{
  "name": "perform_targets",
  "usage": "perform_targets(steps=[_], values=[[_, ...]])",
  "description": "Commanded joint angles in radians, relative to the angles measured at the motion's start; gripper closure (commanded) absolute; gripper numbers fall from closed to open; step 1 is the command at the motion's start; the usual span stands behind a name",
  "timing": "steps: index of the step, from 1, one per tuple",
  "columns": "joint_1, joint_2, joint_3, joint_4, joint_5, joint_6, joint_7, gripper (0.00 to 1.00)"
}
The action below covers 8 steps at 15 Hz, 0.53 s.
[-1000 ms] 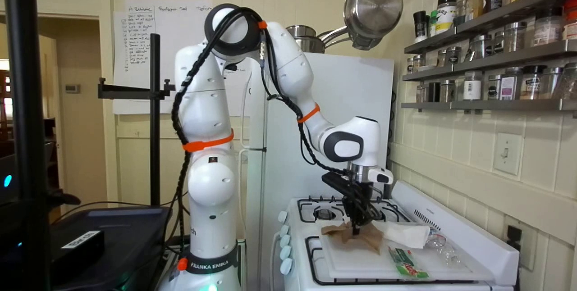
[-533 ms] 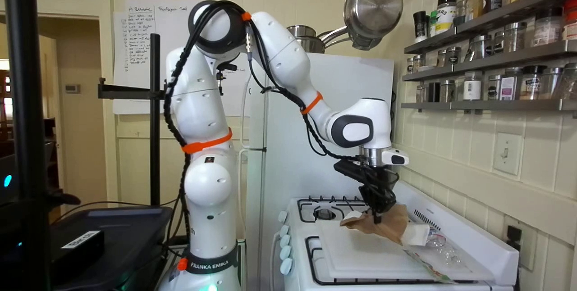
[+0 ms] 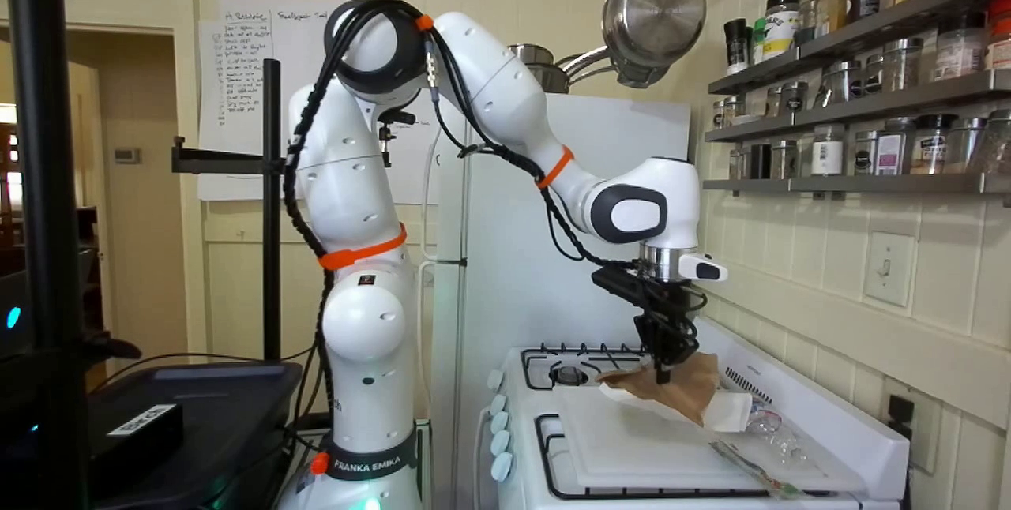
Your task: Remove the small brown paper bag and the plastic from the white tray and put it in the big paper bag
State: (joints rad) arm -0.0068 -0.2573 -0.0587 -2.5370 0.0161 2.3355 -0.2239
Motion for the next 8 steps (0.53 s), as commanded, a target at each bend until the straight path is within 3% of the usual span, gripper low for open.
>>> perform_targets(steps=[1, 5, 8], values=[[0.021, 0.007, -0.007, 0.027, 0.048, -0.101, -0.037, 1.00], [0.024, 0.010, 0.001, 0.040, 0.051, -0.147, -0.034, 1.00], [-0.002, -0.012, -0.001, 0.044, 0.012, -0.106, 0.010, 1.00]])
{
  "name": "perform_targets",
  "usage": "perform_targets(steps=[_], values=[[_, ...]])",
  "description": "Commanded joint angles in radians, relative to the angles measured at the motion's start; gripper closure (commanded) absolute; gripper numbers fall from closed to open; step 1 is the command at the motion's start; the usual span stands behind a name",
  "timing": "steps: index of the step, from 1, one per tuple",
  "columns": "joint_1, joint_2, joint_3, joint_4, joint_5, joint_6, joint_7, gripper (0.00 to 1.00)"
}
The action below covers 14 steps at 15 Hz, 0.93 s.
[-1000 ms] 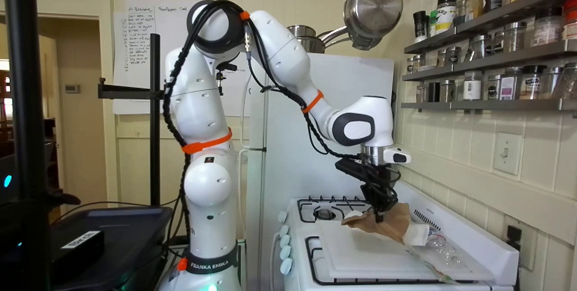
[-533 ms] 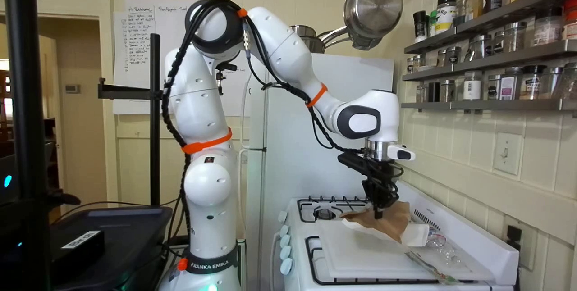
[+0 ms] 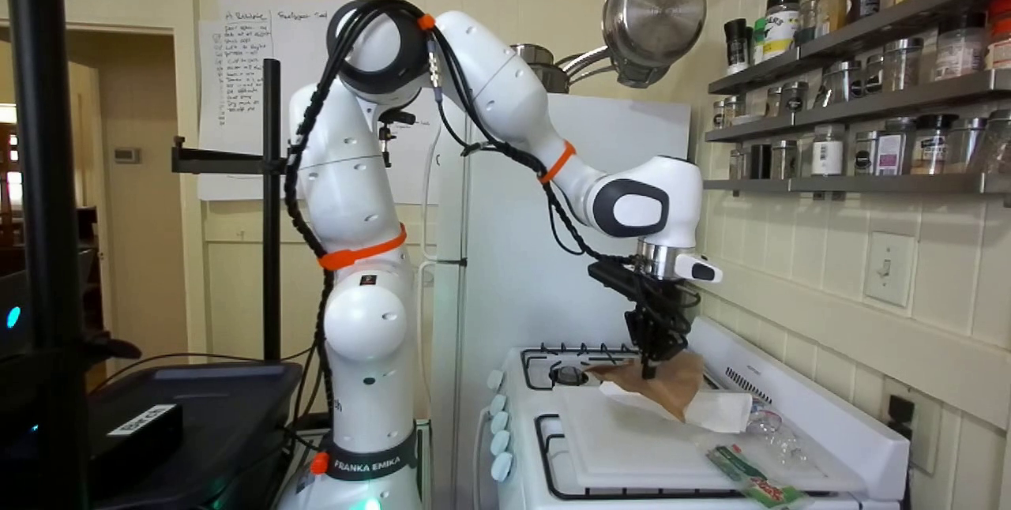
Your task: Remove the small brown paper bag and the plastic from the white tray and put it in the big paper bag
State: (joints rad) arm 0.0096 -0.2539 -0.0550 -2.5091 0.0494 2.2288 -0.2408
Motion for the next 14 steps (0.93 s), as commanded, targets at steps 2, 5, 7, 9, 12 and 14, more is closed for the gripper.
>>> perform_targets(steps=[2, 5, 7, 9, 12, 14], values=[[-0.048, -0.010, -0.021, 0.035, -0.039, 0.040, 0.056, 1.00], [-0.103, 0.026, -0.049, 0.072, -0.078, 0.119, 0.113, 1.00], [-0.136, 0.064, -0.067, 0.094, -0.100, 0.169, 0.147, 1.00], [-0.158, 0.115, -0.080, 0.118, -0.112, 0.202, 0.171, 1.00], [-0.154, 0.090, -0.088, 0.104, -0.084, 0.185, 0.129, 0.99], [-0.155, 0.108, -0.087, 0.114, -0.085, 0.188, 0.138, 0.99]])
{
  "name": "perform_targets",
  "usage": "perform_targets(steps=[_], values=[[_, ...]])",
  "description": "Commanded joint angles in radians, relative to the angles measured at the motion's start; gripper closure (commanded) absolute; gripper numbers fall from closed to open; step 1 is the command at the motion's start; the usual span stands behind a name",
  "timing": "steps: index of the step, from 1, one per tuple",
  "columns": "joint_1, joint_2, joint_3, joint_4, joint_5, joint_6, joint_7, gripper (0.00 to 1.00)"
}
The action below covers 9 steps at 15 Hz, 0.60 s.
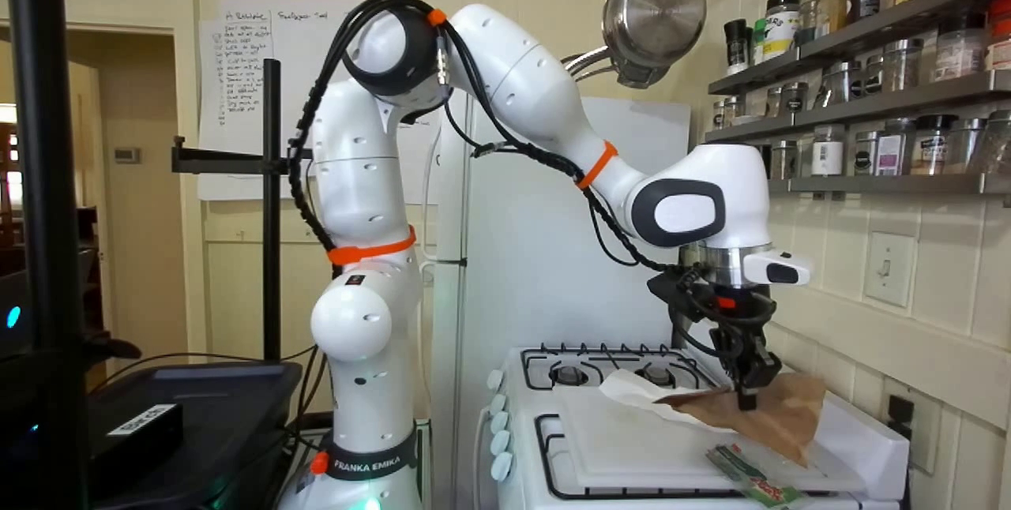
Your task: Remove the small brown paper bag and the plastic from the white tray and put it in the big paper bag
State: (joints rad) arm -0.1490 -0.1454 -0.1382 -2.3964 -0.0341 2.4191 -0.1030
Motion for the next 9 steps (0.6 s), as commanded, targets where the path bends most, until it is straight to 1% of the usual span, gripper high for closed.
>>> perform_targets(steps=[1, 2, 4, 6, 9], values=[[0.004, 0.002, -0.003, 0.004, -0.001, -0.002, 0.004, 1.00], [-0.006, 0.039, -0.002, 0.021, -0.031, 0.041, 0.045, 1.00], [-0.021, 0.099, -0.012, 0.062, -0.037, 0.072, 0.087, 1.00], [-0.025, 0.150, -0.025, 0.094, -0.026, 0.104, 0.073, 1.00], [-0.030, 0.223, -0.041, 0.141, 0.018, 0.103, -0.019, 1.00]])
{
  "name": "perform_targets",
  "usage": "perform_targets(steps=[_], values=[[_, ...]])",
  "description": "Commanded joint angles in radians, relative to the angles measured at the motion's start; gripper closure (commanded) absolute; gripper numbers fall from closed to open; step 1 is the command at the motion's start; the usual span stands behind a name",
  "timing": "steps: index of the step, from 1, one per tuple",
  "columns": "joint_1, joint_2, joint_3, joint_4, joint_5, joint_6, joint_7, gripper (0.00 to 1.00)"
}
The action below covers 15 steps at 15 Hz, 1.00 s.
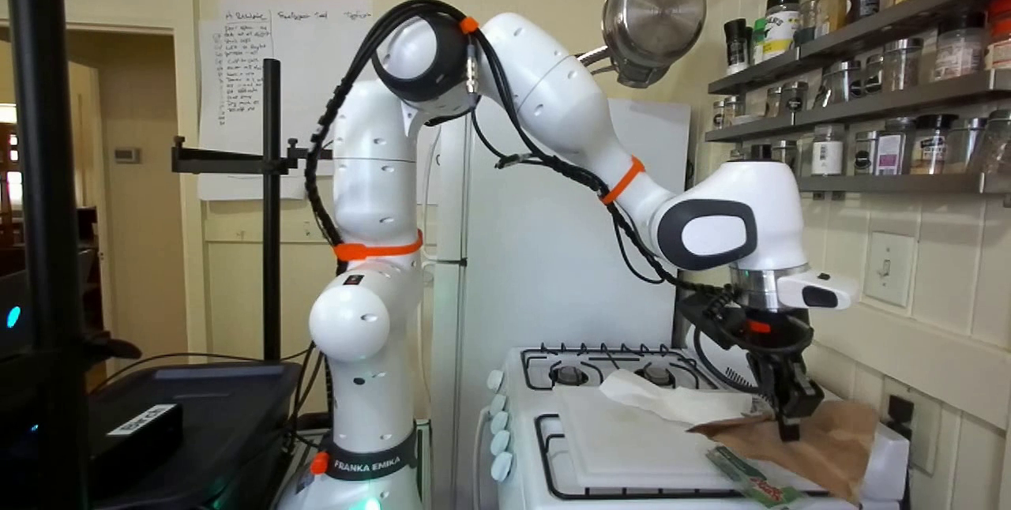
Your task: Remove the small brown paper bag and the plastic from the white tray and put it in the big paper bag
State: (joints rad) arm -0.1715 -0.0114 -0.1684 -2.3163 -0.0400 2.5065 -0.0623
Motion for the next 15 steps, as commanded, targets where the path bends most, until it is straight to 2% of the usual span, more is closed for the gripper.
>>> perform_targets(steps=[1, 7, 11, 15], values=[[-0.013, 0.111, -0.013, 0.077, 0.032, 0.017, -0.086, 1.00], [-0.063, 0.225, -0.007, 0.187, 0.068, 0.027, -0.258, 1.00], [-0.110, 0.273, 0.006, 0.267, 0.121, -0.006, -0.360, 1.00], [-0.131, 0.312, 0.006, 0.298, 0.096, -0.014, -0.412, 1.00]])
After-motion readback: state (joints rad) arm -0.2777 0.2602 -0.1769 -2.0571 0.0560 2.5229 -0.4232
